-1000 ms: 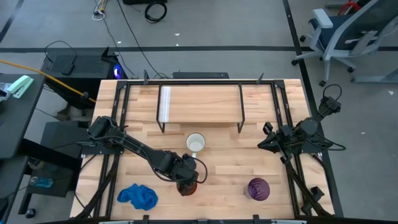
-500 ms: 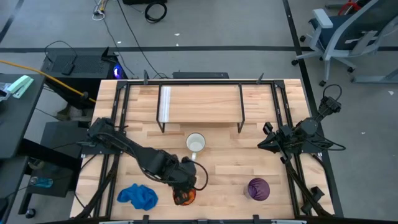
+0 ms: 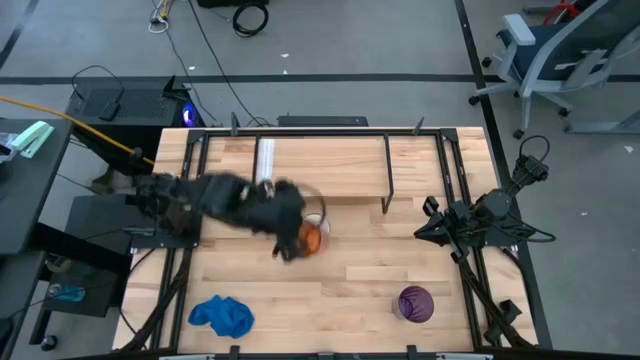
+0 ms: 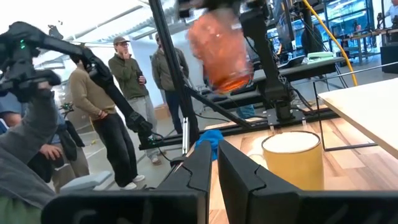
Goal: Stack small to large cups/mugs on shelf
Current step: Put the brown cup on the shelf, then put the yellow mug on the shelf
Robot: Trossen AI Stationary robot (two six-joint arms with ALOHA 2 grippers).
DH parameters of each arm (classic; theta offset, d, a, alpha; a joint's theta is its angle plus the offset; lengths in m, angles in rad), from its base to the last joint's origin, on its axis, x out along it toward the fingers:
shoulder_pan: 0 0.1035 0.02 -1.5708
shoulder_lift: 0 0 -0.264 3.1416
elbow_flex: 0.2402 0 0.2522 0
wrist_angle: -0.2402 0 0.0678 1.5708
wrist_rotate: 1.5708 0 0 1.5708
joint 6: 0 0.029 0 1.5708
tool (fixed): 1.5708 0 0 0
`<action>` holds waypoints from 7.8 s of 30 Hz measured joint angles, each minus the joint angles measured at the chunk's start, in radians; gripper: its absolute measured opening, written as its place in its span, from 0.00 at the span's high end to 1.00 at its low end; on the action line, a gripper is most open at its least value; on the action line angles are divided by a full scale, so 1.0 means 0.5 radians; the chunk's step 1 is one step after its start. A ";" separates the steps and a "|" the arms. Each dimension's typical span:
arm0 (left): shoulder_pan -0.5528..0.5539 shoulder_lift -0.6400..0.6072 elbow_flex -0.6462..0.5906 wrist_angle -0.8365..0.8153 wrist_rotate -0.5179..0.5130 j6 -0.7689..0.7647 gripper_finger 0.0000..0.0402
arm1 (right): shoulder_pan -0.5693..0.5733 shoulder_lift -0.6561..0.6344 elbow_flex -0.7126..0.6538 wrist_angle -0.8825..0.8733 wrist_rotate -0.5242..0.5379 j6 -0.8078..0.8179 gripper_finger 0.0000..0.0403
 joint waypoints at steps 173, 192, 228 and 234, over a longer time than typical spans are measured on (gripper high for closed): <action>1.616 -0.437 -0.667 -0.004 0.579 0.467 0.60 | 0.000 0.000 0.000 -0.069 0.002 0.056 0.92; 0.814 -0.943 -0.704 -0.002 -0.161 0.134 0.65 | 0.000 0.000 0.000 -0.086 0.000 0.069 0.92; -0.402 -1.038 -3.060 1.679 -0.534 -1.284 0.70 | 0.000 0.001 0.000 -0.098 0.000 0.104 0.92; -0.208 -1.038 -3.063 2.211 -0.554 -0.962 0.72 | 0.001 0.000 0.000 -0.098 0.000 0.101 0.92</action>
